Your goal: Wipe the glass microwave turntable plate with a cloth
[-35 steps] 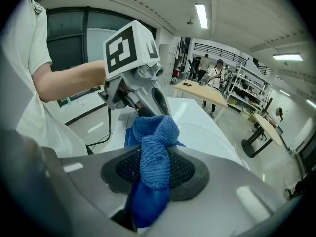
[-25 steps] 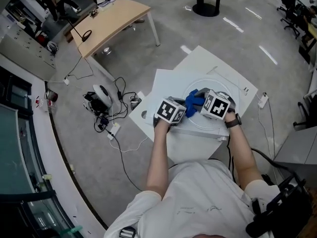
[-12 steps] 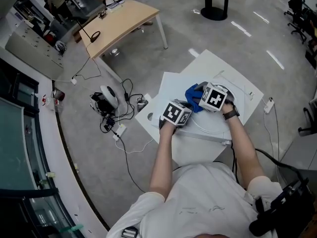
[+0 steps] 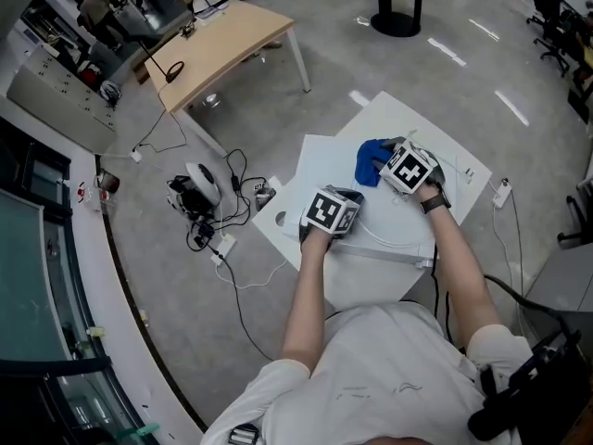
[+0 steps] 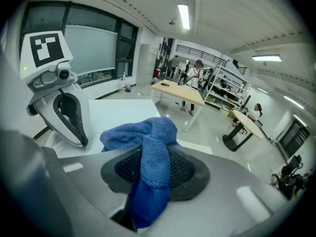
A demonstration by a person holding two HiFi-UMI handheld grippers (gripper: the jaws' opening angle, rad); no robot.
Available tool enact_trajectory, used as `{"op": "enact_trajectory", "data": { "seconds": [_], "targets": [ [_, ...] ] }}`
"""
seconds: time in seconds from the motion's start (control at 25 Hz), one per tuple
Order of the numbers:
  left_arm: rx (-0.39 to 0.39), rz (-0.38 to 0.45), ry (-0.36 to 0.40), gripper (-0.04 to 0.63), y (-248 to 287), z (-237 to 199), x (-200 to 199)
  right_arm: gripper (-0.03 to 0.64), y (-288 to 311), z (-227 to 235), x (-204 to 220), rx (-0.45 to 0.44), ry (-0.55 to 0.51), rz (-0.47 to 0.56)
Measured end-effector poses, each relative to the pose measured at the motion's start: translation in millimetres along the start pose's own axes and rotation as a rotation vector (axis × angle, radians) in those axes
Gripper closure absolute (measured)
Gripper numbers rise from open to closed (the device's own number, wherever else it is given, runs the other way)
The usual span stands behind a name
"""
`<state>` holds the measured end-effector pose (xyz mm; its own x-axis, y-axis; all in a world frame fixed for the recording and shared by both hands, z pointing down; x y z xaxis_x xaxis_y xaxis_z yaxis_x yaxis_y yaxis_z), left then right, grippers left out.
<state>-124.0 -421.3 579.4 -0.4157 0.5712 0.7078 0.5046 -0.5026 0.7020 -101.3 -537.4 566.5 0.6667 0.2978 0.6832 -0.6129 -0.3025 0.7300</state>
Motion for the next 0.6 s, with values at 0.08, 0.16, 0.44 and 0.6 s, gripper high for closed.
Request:
{"op": "enact_trajectory", "data": {
  "seconds": [0.08, 0.16, 0.44, 0.6],
  "targets": [
    [-0.003, 0.0, -0.003, 0.595, 1, 1, 0, 0.488, -8, 16, 9, 0.044, 0.025, -0.006],
    [-0.002, -0.001, -0.003, 0.595, -1, 1, 0, 0.488, -19, 29, 18, 0.079, 0.044, -0.015],
    [-0.004, -0.002, -0.011, 0.595, -4, -1, -1, 0.488, -74, 51, 61, 0.165, 0.047, -0.063],
    [-0.005, -0.002, -0.005, 0.595, -4, 2, -3, 0.488, -111, 41, 97, 0.186, 0.059, -0.104]
  ]
}}
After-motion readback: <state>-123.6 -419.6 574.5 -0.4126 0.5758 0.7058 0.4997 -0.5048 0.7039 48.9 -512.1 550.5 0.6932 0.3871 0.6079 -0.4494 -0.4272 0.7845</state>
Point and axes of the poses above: the fingertips, and each gripper's own axes: y forward along the fingers, z to its right, x out of its underside, the point moved 3 cm from there along -y, backward along the fingers, and after that the axes turned 14 degrees about y, right-handed, at the moved point
